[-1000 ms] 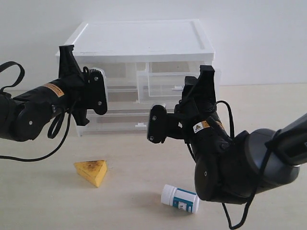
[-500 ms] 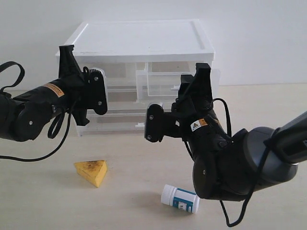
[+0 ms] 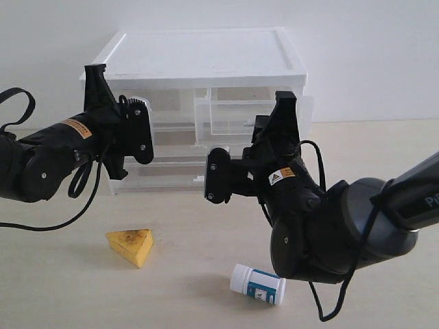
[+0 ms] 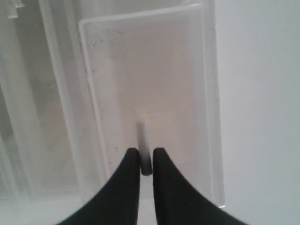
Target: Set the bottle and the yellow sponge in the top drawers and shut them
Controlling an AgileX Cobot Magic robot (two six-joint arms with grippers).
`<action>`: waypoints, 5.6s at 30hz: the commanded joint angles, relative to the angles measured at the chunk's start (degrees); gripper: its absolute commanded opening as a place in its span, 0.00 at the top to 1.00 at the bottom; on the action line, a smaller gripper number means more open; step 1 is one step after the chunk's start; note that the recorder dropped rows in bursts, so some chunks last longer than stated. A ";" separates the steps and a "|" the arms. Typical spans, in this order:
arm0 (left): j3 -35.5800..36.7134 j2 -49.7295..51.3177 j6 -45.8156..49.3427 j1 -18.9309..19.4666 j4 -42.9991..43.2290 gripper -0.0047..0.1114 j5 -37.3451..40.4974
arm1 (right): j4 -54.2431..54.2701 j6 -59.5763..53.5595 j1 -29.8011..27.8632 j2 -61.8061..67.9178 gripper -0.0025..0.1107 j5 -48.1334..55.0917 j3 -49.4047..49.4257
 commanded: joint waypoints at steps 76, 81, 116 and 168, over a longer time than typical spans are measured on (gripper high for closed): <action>-1.98 0.29 -0.69 1.01 -1.87 0.93 -7.27 | 6.60 1.34 6.65 -3.57 0.98 -3.62 7.38; -1.98 0.29 -0.69 1.01 -1.87 0.93 -7.27 | 6.60 2.03 6.65 -3.57 0.98 -3.62 7.48; -1.98 0.29 -3.23 1.01 -0.75 0.93 -7.27 | 15.24 6.49 12.61 -7.80 0.64 -3.62 8.17; -1.98 0.29 -4.57 1.01 -0.85 0.93 -7.96 | 57.65 6.21 13.42 -24.63 0.47 37.45 9.32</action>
